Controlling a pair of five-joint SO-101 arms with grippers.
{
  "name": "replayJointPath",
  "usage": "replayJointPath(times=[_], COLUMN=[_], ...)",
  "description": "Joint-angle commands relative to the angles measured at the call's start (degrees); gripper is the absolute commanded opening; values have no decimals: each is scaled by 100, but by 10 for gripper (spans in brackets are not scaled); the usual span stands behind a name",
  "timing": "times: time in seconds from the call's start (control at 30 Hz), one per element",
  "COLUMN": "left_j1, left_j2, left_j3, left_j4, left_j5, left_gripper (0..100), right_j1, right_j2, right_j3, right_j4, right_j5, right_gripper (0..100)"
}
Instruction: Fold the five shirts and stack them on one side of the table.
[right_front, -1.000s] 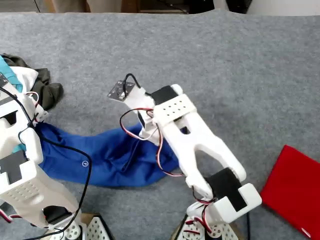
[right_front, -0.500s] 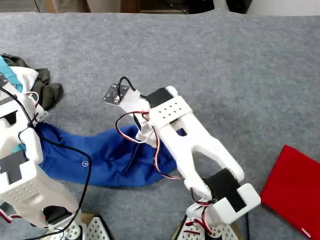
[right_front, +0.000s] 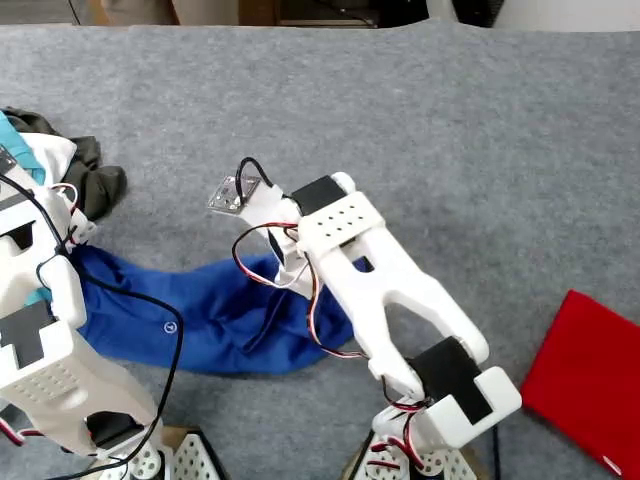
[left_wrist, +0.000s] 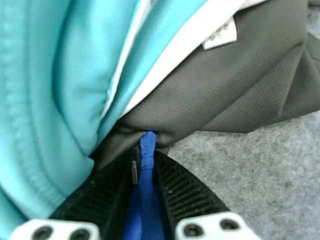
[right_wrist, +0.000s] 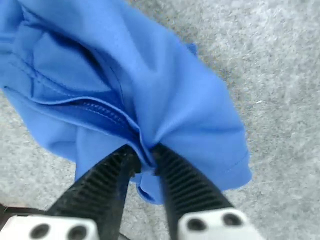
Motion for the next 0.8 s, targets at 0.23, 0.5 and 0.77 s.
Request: replayJointPath(times=[0.23, 0.5, 0.77], left_j1=[-70, -70, -70], left_j2=[-4, -4, -4], left_j3=[-255, -255, -255], left_j4=[0, 0, 0], left_j5=[35, 35, 35], left_gripper=[20, 20, 20], right_j1=[-66, -66, -31], right_j2=[-435, -400, -136], right_j3=[-259, -259, -286], right_j4=[123, -123, -132], right_j5=[9, 44, 18], right_gripper=[152, 57, 8])
